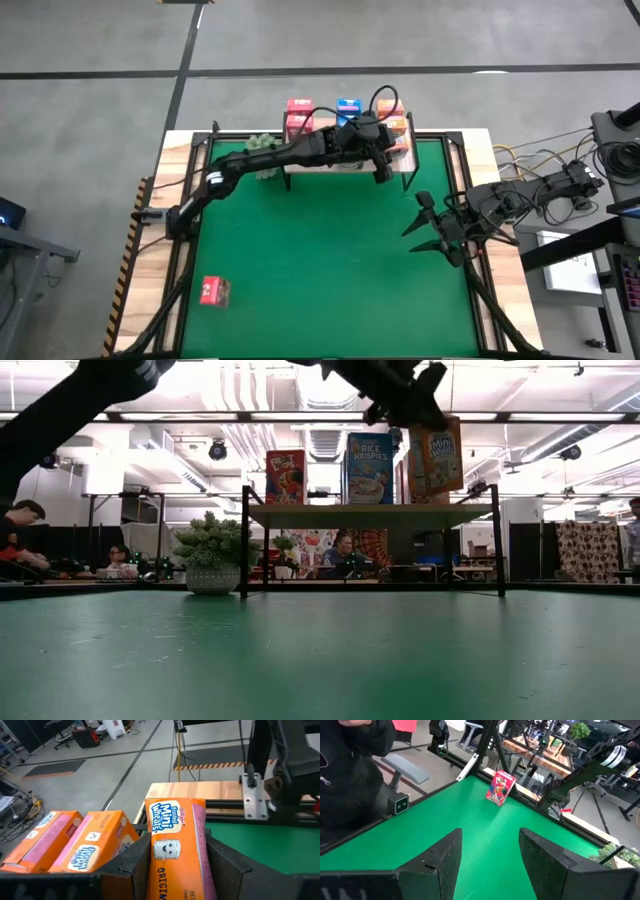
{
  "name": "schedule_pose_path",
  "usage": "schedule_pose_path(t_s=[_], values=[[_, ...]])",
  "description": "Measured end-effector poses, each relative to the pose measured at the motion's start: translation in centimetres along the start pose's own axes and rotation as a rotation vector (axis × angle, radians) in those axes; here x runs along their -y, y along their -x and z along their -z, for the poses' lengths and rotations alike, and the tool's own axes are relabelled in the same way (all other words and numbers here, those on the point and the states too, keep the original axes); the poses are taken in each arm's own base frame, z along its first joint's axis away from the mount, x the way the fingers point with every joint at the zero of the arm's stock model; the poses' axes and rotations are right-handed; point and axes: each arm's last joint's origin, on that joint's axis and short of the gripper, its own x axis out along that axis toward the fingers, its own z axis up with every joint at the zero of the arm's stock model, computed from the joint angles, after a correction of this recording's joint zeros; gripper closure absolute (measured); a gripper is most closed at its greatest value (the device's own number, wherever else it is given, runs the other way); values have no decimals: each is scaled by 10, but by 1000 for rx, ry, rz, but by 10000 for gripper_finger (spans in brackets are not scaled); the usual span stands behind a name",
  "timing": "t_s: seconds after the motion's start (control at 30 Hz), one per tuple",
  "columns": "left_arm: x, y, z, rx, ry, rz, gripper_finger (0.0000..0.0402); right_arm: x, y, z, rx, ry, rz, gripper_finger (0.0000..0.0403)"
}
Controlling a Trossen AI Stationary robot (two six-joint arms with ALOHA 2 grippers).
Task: Stack cereal on shelf
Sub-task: Put the orange cereal box on the shelf aligned with the other orange cereal box
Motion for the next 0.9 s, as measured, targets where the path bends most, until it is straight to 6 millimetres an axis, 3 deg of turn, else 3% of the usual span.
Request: schedule_pose_path(t_s=[0.57,0.9], values=[[0,-3,2,-3,3,20,260,0,0,0,0,-1,0,218],[0,-6,4,2,12,21,213,0,0,0,0,-11,0,218]])
